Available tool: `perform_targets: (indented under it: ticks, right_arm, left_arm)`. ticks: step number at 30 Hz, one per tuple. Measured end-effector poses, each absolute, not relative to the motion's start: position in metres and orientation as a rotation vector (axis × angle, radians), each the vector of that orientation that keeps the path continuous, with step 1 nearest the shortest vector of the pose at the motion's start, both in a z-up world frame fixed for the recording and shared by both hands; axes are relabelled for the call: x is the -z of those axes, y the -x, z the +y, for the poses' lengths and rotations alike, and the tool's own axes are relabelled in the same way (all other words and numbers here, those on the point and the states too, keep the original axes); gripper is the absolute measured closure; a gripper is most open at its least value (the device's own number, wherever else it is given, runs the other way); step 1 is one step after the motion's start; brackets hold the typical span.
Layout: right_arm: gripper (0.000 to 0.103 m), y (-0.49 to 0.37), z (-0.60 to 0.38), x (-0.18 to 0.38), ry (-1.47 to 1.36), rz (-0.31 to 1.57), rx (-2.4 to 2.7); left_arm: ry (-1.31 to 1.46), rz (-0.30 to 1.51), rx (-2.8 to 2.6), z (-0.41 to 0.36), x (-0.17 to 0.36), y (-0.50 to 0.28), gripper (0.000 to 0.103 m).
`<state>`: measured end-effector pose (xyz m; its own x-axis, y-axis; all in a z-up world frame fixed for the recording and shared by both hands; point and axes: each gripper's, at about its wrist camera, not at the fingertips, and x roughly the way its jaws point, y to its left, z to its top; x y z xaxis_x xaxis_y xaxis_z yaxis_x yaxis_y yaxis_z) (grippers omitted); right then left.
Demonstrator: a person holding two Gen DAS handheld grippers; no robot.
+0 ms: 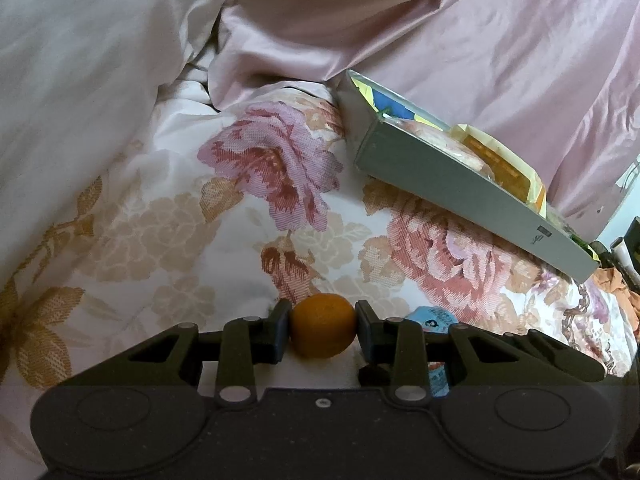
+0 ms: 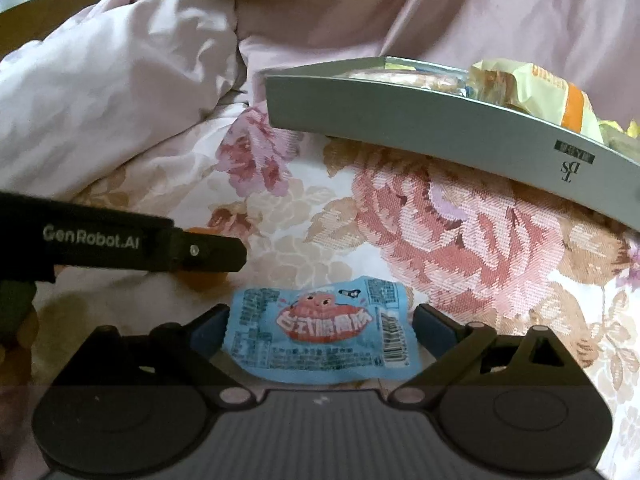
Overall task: Organize snacks
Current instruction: 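Lift the orange and blue pouch off the bedspread with both tools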
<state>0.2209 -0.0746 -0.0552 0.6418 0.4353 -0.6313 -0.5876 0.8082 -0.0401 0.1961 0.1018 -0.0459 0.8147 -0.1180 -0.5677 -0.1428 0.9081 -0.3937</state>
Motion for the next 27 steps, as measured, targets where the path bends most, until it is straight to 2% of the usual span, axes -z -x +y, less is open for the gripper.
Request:
perform_targets:
  ticks: [5, 27]
  right_arm:
    - [0.012, -0.212, -0.081, 0.055, 0.224, 0.631, -0.577]
    - [0.012, -0.140, -0.140, 0.048, 0.106, 0.649, -0.486]
  left_arm:
    - [0.430, 0.628, -0.017, 0.099, 0.046, -0.194, 0.067]
    - [0.353, 0.697, 0.049, 0.052, 0.035, -0.148, 0.066]
